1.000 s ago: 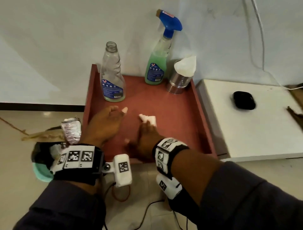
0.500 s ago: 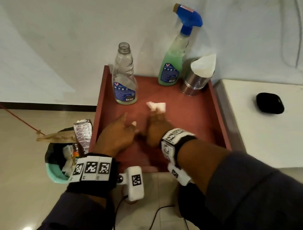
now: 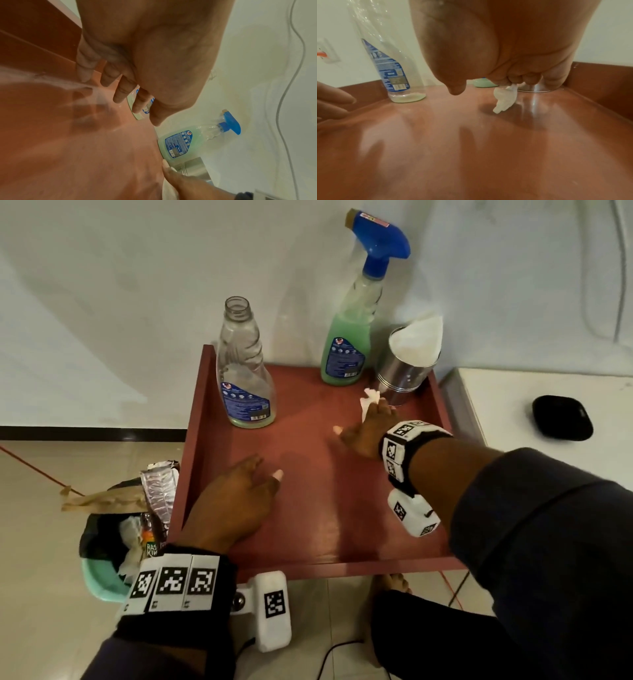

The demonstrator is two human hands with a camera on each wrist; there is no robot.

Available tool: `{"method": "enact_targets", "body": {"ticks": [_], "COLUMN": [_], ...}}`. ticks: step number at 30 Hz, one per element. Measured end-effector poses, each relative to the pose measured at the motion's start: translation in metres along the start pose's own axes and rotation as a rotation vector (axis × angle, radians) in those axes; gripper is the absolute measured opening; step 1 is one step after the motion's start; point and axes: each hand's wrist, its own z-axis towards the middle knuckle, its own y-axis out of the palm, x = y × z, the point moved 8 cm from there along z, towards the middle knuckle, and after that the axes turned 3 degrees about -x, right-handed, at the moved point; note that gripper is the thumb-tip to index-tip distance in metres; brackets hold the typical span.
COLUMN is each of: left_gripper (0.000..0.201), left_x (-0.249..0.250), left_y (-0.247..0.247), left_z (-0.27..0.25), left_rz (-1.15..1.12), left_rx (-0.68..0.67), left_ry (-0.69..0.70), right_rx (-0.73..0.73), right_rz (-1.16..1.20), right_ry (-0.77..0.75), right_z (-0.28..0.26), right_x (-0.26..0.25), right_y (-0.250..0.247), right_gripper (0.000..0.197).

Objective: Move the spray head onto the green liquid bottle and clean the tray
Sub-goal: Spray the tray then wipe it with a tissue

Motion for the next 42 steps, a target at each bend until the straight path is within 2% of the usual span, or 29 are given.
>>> {"method": "enact_targets", "body": {"ticks": [3,5,8,10,12,14,15,17,19,21,23,25,28,33,38,42], "left_gripper": [0.06,0.051,0.045,0.054,0.057,0.055,0.054,0.051,0.045,0.031,0.016,0.022,0.027,0.014,0.036,0.04], "left_x": [0.002,0.005,0.005,0.001,0.004,0.008,0.011,0.017,0.025,0.033,0.037,0.038,0.039,0.04,0.04,0.037], "left_y": [0.0,-0.001,-0.003,-0.003,-0.004,-0.004,-0.003,-0.001,0.001,0.006,0.011,0.016,0.024,0.039,0.04,0.026], "left_z": [-0.001,-0.002,0.0,0.001,-0.001,-0.004,-0.005,-0.008,-0.012,-0.017,-0.022,-0.024,-0.026,-0.023,-0.018,-0.016], "left_rz": [0.017,0.016,-0.008,-0.015,-0.037,-0.069,-0.092,-0.158,-0.236,-0.331,-0.483,-0.617,-0.693,-0.741,-0.73,-0.721], "left_rx": [0.008,0.018,0.024,0.014,0.012,0.002,-0.002,-0.009,-0.01,-0.012,-0.024,-0.04,-0.06,-0.113,-0.067,0.069], "left_ry": [0.003,0.034,0.063,0.038,0.047,0.075,0.087,0.117,0.161,0.204,0.227,0.22,0.204,0.146,0.139,0.233], "right_rx": [-0.06,-0.118,-0.158,-0.119,-0.015,-0.042,-0.077,-0.103,-0.131,-0.189,-0.222,-0.242,-0.2,-0.127,-0.099,-0.076], "right_rz": [-0.054,-0.03,-0.01,0.022,-0.038,-0.134,-0.101,0.086,0.426,0.78,1.022,1.216,1.436,1.609,1.579,1.56], "right_ry": [-0.201,-0.342,-0.452,-0.413,-0.351,-0.281,-0.256,-0.276,-0.351,-0.422,-0.455,-0.476,-0.474,-0.415,-0.426,-0.448], "right_z": [-0.006,-0.021,-0.041,-0.031,-0.022,-0.029,-0.038,-0.065,-0.097,-0.125,-0.149,-0.166,-0.174,-0.161,-0.151,-0.15], "right_x": [-0.051,-0.091,-0.114,-0.089,-0.049,-0.012,0.001,0.01,-0.001,-0.015,-0.024,-0.031,-0.026,-0.012,-0.014,-0.017], "right_y": [0.009,0.02,0.025,0.021,0.006,-0.004,-0.008,-0.013,-0.01,0.001,0.013,0.022,0.037,0.052,0.049,0.047], "right_gripper": [0.109,0.106,0.106,0.106,0.098,0.08,0.072,0.07,0.071,0.075,0.075,0.076,0.075,0.083,0.07,0.056]}}
